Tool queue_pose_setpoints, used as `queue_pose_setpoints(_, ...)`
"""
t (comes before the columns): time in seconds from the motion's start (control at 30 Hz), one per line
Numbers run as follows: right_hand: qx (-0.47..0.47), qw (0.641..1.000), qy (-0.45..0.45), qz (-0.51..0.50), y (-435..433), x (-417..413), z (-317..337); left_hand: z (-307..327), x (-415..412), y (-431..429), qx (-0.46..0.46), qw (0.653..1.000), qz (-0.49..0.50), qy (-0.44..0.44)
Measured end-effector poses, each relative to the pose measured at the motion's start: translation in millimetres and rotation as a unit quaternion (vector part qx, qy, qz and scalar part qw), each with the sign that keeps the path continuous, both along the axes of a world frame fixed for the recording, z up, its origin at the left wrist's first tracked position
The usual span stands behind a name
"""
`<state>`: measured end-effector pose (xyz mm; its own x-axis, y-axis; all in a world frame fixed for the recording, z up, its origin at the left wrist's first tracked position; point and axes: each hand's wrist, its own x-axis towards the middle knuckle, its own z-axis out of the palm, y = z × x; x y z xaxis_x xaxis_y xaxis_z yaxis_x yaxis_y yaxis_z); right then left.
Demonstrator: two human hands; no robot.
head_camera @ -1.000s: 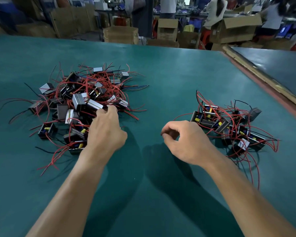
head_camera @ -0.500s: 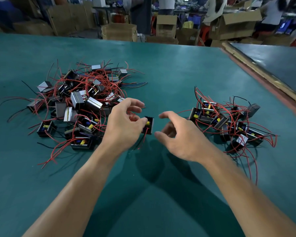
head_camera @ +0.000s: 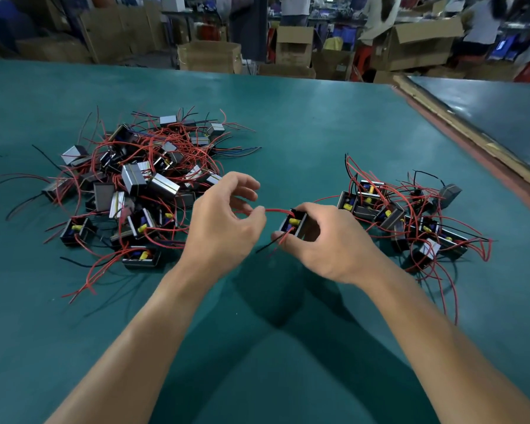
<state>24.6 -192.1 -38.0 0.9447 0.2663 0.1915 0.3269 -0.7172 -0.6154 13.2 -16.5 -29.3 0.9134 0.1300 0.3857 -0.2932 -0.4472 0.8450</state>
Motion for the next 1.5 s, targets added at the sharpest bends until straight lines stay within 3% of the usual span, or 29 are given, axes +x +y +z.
queue_pose_setpoints(0.17,-0.107,0.994,0.016,-0.031,-7,1,3,10,1,19,0.146,0.959,0.210,-0.122)
queue_pose_setpoints(0.23,-0.112,0.993,0.031,-0.007,-6,-1,3,11,4,29,0.181,0.947,0.254,-0.081)
queue_pose_setpoints(0.33,-0.108,0.993,0.043,0.027,-4,-3,2,6,6,35,0.266,0.931,0.224,0.112)
queue_pose_setpoints(0.4,-0.118,0.991,0.046,0.033,-4,-4,2,1,6,33,0.313,0.910,0.198,0.188)
queue_pose_setpoints(0.7,-0.148,0.987,0.046,0.048,-5,-3,3,-7,12,37,0.302,0.919,0.148,0.205)
queue_pose_setpoints(0.8,-0.160,0.985,0.035,0.055,-4,-5,7,-8,13,32,0.243,0.942,0.144,0.182)
queue_pose_setpoints(1.0,-0.149,0.985,0.054,0.070,-5,-7,9,-2,13,25,0.109,0.979,0.163,0.057)
queue_pose_setpoints(1.13,-0.119,0.985,0.077,0.096,-4,-8,10,3,8,10,-0.043,0.997,0.062,0.026)
queue_pose_setpoints(1.23,-0.029,0.993,0.078,0.087,-1,-11,10,9,1,0,-0.167,0.983,-0.064,0.041)
queue_pose_setpoints(1.37,-0.011,0.995,0.059,0.073,6,-11,7,13,-7,-4,-0.250,0.933,-0.232,0.113)
queue_pose_setpoints(1.5,0.005,0.994,0.011,0.105,10,-10,5,13,-7,-3,-0.290,0.907,-0.278,0.129)
